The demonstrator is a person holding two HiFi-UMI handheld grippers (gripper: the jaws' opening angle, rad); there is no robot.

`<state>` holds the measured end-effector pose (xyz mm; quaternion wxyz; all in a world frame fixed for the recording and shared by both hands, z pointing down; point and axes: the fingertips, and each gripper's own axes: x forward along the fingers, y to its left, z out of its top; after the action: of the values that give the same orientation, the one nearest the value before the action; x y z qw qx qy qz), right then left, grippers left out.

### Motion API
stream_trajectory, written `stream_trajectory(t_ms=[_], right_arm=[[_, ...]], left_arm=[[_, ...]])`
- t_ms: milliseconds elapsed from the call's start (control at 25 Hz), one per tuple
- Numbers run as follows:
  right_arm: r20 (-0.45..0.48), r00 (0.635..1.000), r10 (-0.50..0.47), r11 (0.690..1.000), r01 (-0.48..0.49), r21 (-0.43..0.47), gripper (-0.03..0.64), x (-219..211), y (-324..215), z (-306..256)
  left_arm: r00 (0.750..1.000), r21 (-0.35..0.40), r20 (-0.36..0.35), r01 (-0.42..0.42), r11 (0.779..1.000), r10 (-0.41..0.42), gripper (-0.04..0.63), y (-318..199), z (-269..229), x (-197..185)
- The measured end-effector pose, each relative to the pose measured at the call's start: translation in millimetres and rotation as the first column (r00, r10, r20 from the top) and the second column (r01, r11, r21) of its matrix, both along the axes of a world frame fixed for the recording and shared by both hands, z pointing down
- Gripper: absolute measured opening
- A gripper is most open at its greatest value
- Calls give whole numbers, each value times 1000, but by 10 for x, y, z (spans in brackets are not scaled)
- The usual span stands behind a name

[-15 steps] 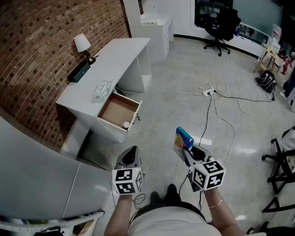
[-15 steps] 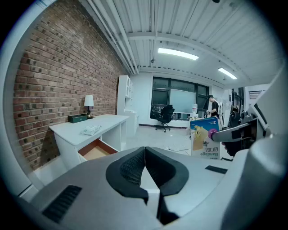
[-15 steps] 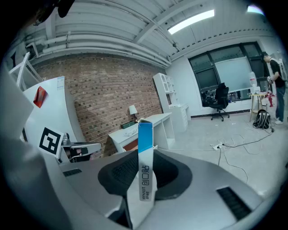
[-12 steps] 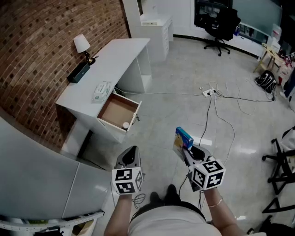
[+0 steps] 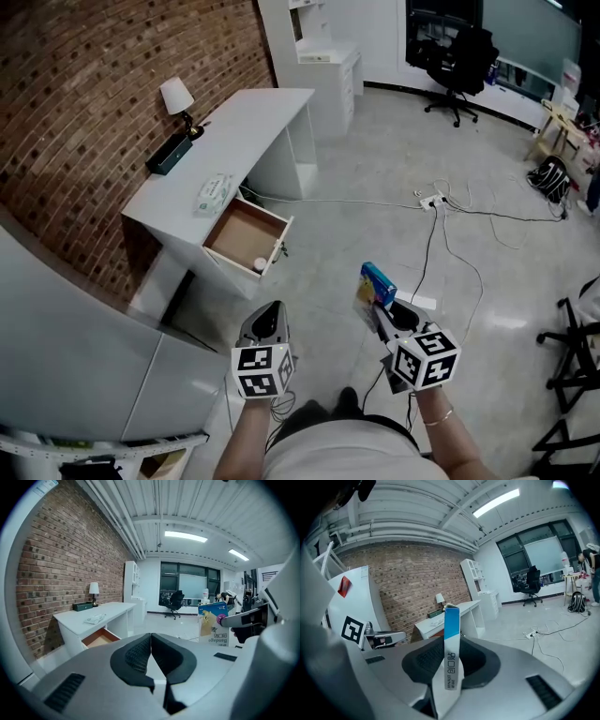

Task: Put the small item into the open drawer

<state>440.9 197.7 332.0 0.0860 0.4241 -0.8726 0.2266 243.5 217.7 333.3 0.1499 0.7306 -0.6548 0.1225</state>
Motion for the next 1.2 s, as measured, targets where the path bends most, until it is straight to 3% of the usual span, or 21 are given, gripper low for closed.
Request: stream_trajectory(t_ms=[640,1200], right_arm=[[72,994,-87,996,87,6,98,-161,-247,-61],[55,992,-116,993,118,-24,97,-835,-1190,62]], left_arm=[[995,-11,29,93,996,-93,21,-51,-1,-157],[989,-46,-4,148,988,-149,21,-897,221,-873]])
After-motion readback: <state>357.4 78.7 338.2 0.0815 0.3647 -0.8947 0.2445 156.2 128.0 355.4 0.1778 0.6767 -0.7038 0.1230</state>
